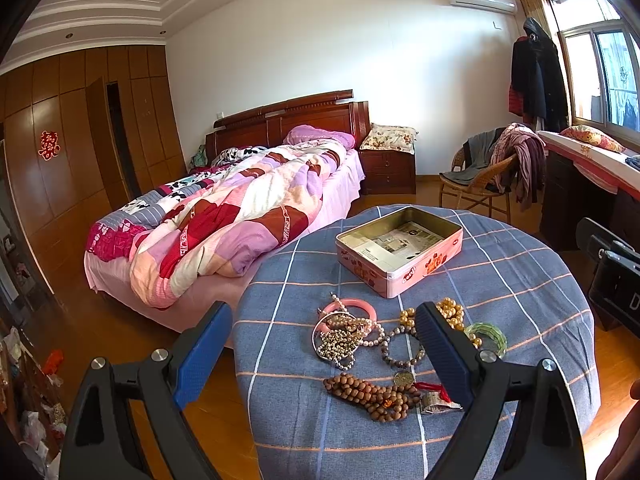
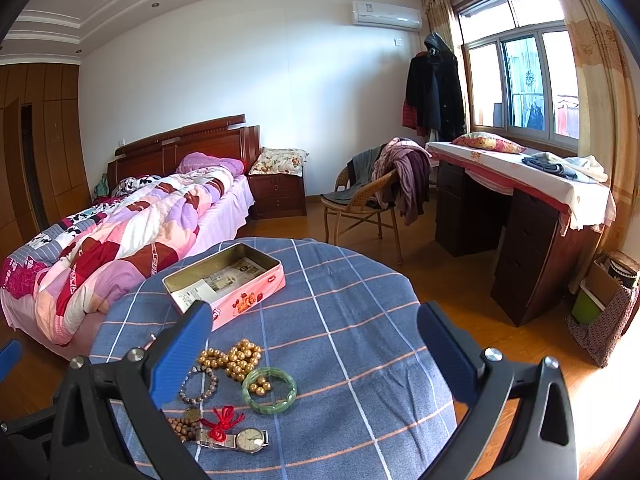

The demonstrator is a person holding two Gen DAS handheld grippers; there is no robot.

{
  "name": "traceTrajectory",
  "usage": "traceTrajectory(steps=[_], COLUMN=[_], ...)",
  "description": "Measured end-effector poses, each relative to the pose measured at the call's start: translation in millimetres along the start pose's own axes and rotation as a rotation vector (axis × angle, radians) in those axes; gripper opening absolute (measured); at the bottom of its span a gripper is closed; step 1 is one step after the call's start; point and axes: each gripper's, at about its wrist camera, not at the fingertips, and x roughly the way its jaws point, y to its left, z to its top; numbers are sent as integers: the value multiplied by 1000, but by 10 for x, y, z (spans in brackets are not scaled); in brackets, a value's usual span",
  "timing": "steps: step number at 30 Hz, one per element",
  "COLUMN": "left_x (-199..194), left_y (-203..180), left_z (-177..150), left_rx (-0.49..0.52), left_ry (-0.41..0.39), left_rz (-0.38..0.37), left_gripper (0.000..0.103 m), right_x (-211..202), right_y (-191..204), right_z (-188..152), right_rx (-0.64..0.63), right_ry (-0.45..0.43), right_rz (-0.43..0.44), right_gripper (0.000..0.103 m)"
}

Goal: Organize jewelry

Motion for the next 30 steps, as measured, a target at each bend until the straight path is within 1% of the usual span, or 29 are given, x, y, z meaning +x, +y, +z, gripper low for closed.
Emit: traceTrajectory(steps=[30], left_x=[-4], left_y=[14], left_z=[5], left_rx=[-2], left_ry=[0], left_rz=[1], left_gripper=[92], right_x=[0], right_y=[11], right_z=[5], right_rx=[2], right_ry=[-2], right_rz=[0], right_gripper=[103])
